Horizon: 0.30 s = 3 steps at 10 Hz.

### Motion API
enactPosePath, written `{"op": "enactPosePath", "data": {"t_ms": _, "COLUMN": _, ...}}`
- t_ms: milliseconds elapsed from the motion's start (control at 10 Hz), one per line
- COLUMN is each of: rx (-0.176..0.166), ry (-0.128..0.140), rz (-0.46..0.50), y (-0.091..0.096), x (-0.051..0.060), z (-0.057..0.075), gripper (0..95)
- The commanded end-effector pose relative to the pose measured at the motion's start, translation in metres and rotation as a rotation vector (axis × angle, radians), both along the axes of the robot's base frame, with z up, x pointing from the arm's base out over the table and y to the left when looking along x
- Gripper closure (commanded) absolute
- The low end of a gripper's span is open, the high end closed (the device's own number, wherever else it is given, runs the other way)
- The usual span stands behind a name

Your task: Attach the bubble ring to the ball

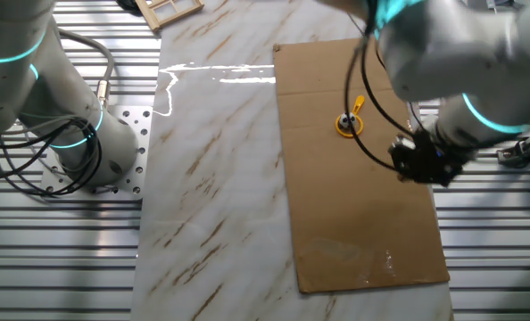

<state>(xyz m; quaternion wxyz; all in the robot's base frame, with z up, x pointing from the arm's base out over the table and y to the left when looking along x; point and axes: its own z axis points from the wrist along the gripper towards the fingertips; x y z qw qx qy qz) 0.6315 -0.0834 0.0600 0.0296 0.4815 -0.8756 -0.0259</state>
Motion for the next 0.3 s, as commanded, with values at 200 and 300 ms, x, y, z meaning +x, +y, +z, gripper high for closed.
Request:
{"op": "enactPosePath", "data": {"t_ms": 200, "rx": -0.009, "ry": 0.006, "rz": 0.072, "y": -0.004, "x": -0.0044, "z": 0.0015, "gripper": 95.0}}
{"op": "enactPosePath", "data": {"t_ms": 300, "rx": -0.011, "ry": 0.006, "rz": 0.071, "y": -0.0036, "x": -0.0047, "z": 0.0022, "gripper": 95.0}}
